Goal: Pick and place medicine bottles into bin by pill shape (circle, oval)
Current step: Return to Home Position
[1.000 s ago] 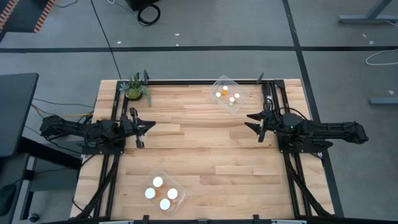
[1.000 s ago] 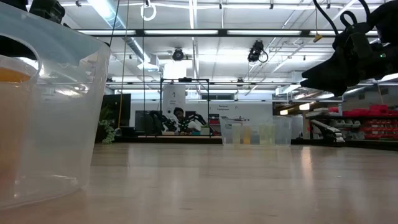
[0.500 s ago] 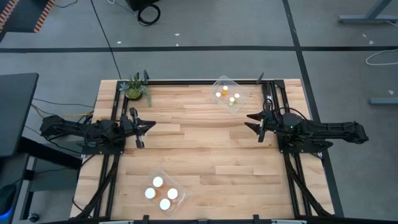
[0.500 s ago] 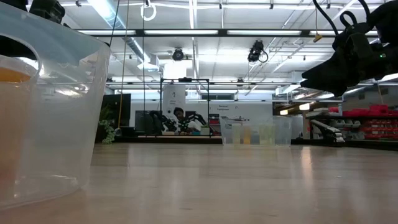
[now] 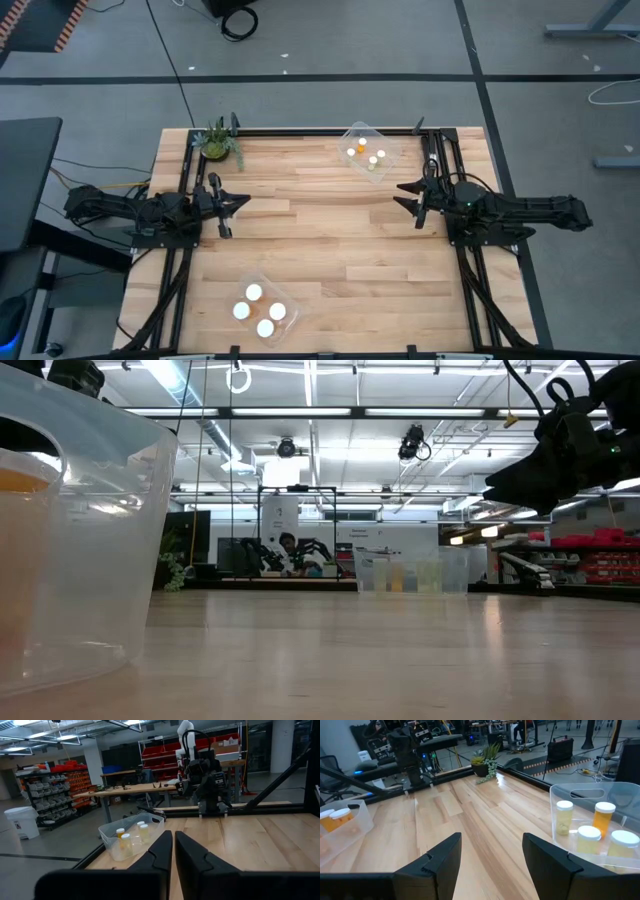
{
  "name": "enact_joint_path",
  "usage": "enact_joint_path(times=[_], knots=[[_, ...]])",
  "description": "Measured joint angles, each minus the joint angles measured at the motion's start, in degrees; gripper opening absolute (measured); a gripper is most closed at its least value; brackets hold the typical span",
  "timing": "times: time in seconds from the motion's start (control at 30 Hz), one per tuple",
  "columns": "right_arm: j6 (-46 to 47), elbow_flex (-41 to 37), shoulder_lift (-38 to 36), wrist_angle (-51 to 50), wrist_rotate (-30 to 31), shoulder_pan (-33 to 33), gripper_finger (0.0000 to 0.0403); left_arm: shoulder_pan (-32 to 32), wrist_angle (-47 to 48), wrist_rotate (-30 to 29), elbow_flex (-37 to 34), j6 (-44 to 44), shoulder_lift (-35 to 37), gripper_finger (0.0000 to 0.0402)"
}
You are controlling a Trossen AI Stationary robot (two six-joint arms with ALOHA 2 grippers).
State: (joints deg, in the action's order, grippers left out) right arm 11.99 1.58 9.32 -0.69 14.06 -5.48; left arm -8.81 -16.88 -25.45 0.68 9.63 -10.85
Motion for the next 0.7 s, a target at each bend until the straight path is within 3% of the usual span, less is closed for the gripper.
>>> enact_joint_path(times=[0.7], knots=[[0.0,0.0,0.0,0.0,0.0,0.0,0.0218,0.0,0.0,0.0,0.0,0.0,0.0,0.0029]])
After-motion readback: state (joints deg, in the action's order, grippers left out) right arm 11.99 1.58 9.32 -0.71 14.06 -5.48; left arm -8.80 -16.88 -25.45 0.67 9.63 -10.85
